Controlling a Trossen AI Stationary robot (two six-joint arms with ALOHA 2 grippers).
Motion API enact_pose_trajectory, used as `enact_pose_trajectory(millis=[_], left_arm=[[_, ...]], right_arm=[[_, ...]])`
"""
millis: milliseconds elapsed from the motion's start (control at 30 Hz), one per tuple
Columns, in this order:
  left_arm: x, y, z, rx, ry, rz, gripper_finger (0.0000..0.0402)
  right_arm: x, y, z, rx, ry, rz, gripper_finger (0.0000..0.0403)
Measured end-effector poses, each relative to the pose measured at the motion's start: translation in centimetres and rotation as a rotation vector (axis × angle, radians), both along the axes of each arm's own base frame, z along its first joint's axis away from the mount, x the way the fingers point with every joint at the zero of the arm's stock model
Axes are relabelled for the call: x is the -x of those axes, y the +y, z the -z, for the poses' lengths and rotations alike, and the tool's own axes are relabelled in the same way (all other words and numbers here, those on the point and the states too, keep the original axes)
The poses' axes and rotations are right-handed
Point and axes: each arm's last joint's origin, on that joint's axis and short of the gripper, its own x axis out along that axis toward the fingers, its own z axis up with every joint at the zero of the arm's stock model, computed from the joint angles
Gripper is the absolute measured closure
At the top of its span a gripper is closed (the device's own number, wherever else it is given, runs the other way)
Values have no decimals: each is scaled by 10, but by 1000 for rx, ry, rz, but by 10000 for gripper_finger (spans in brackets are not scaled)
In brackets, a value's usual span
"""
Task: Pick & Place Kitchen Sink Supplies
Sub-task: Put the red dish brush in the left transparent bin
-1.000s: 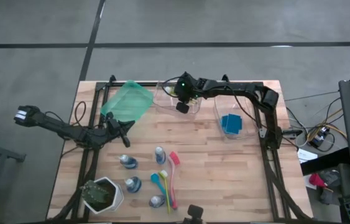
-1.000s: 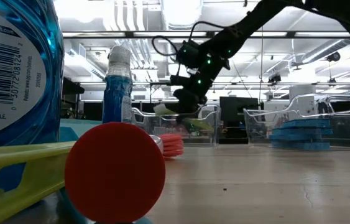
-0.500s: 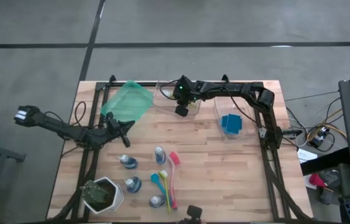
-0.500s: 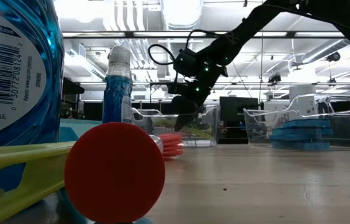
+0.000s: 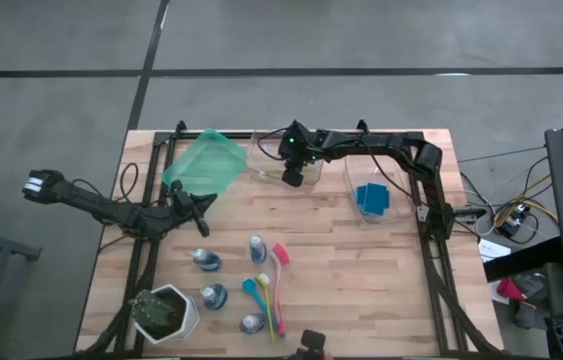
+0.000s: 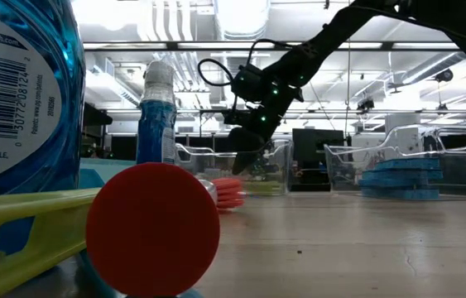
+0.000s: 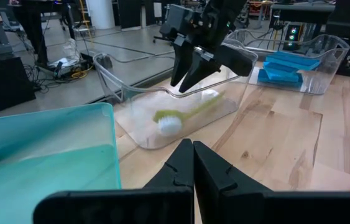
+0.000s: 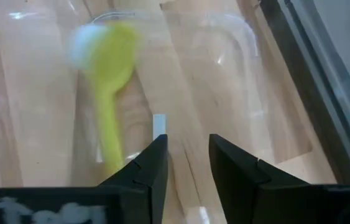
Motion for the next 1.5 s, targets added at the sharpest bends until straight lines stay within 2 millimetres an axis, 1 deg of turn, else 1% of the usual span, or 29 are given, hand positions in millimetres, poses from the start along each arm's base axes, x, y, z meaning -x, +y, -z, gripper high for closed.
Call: enact_pose_trajectory(millis=[133,300,433,567,667,833,967,1067,1267,1433,1500], left_arm=[[0,0,0,0,0,0,401],[0,0,0,0,0,0,401],[0,0,0,0,0,0,401],[0,0,0,0,0,0,401],[0,0,0,0,0,0,401],[0,0,0,0,0,0,401],[0,0,0,0,0,-1,401],[0,0,0,0,0,0,401],[0,0,0,0,0,0,401],[0,0,0,0,0,0,401],[0,0,0,0,0,0,401]], right_arm=[[5,1,-14,26,-10,2,281],[11,5,-49,58,-91,1,282],[16,14,-75,70,-143,-6,286],[23,31,-101,69,-182,-26,290],[25,50,-112,62,-175,-69,293],[26,88,-128,34,-186,-143,298],[22,119,-129,-65,-190,-121,297],[23,143,-124,-157,-145,-82,293],[36,186,-104,-284,51,-12,290],[40,225,-90,-346,79,3,296],[41,240,-85,-385,78,40,298]])
